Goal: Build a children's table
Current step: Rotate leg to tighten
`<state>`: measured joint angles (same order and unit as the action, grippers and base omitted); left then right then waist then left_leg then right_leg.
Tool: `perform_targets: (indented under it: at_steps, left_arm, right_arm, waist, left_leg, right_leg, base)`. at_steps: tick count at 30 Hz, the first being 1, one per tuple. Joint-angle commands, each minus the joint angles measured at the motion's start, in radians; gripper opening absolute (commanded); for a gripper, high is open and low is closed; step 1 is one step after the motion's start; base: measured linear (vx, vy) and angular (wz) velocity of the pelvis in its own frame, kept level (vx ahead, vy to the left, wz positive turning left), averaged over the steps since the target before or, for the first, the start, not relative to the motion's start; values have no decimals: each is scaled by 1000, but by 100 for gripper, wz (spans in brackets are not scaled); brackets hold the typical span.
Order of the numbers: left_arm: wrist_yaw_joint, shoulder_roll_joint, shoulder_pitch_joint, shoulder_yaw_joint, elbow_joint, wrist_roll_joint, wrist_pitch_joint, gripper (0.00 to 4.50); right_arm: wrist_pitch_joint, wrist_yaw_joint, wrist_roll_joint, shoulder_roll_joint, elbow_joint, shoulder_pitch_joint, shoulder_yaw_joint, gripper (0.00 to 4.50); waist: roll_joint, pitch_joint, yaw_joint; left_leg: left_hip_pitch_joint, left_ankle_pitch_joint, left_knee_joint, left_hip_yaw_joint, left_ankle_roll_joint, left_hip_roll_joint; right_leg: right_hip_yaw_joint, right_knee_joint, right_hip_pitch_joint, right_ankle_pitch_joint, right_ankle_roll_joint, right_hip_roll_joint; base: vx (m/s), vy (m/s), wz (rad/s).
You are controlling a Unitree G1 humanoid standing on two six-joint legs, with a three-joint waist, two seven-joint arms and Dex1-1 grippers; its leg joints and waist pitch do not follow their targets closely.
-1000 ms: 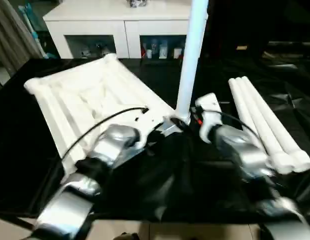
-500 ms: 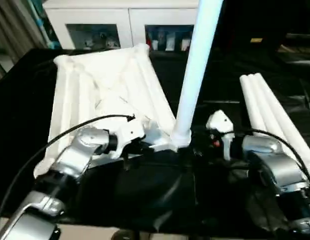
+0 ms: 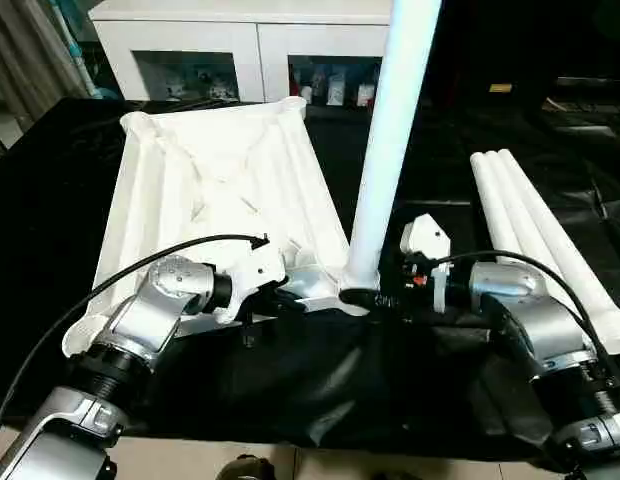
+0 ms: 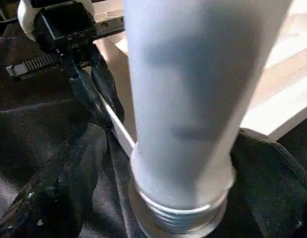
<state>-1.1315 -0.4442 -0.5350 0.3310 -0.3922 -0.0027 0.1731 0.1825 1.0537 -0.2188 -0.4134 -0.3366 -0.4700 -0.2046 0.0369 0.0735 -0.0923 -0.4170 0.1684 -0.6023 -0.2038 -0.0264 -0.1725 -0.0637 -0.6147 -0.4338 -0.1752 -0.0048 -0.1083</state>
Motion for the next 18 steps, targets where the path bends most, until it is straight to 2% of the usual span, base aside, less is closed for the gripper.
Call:
perform_targets:
  at_steps: [1,7,15,18]
  left_arm:
    - [6,9,-1,-6,20,-11,-8,0]
    - [5,7,2,-5,25,-10,-3,0]
    - [3,1,14,-3,40,-8,5,0]
    - [1,-3,20,-2,45,-9,7,0]
  right_arm:
    - [-22,7,20,3,-18,-19,-7,408]
    - [-39,-14,26,24,-61,-36,-1,408]
    - [-49,-17,28,47,-82,-40,-2,331]
    - [-57,-13,32,56,-94,-38,-4,308]
  waist:
    - [-19,-82,-3]
    - [-17,-80,-2]
    - [-18,-84,-3]
    - [-14,-86,-4]
  left_leg:
    - [31,125,64,23,108,-54]
    - [32,149,65,25,101,-55]
    - [31,121,61,24,110,-54]
    - [32,114,60,25,115,-54]
  right_leg:
    - [39,54,60,-77,-256,-45]
    - [38,56,59,-111,-258,-45]
    - [38,49,61,-64,-266,-45]
    - [37,46,61,-51,-269,-43]
  base:
    - [0,0,0]
    - [0,0,0]
    - [0,0,0]
    - [0,0,0]
